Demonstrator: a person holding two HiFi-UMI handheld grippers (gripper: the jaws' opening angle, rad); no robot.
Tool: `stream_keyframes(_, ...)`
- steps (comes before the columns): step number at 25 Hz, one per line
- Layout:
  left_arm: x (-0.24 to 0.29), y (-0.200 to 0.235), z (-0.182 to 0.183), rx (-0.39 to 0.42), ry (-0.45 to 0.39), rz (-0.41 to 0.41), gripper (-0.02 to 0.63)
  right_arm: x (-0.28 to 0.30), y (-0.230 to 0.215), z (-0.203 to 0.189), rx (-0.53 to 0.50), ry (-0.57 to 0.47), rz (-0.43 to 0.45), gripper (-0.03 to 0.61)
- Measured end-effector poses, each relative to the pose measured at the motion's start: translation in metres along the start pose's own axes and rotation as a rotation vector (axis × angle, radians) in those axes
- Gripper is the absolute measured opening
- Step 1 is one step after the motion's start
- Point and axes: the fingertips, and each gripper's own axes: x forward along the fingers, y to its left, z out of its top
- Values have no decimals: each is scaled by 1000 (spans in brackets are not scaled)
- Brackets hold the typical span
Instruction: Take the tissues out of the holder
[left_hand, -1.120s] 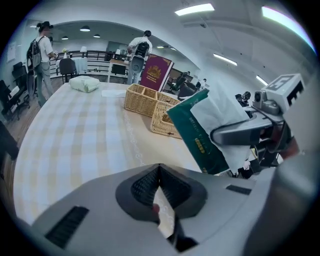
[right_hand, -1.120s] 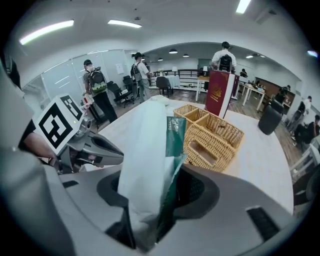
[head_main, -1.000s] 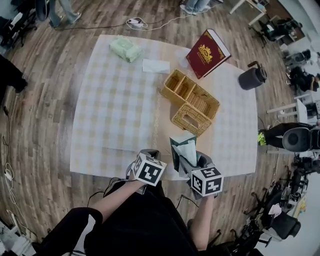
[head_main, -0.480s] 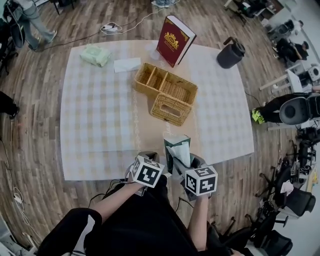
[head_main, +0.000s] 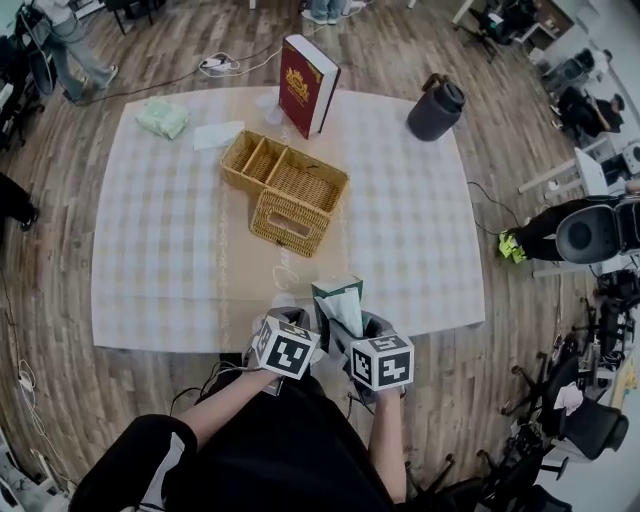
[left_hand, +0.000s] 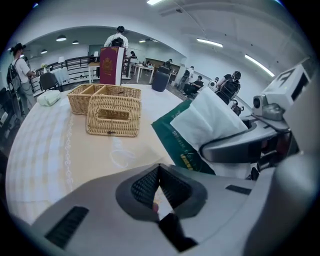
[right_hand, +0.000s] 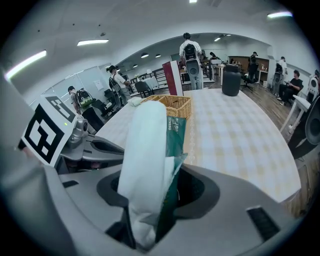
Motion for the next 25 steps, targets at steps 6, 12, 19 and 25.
stream_keyframes(6,29,-36,24,-27,-21,49,-2,-12,-52,-2,-11,1,22,225)
stream_keyframes(12,46,-62,35,-60,-34,85,-2,-21,-93,-8,9,16,22,225)
stream_keyframes(19,50,-74,42,-73,-38,108,-2,-23,-122,-7,71,14,29,225)
stream_keyframes(25,53,-76,49,-71,-40,84,-2,-20,-130,-3,111,18,16,225)
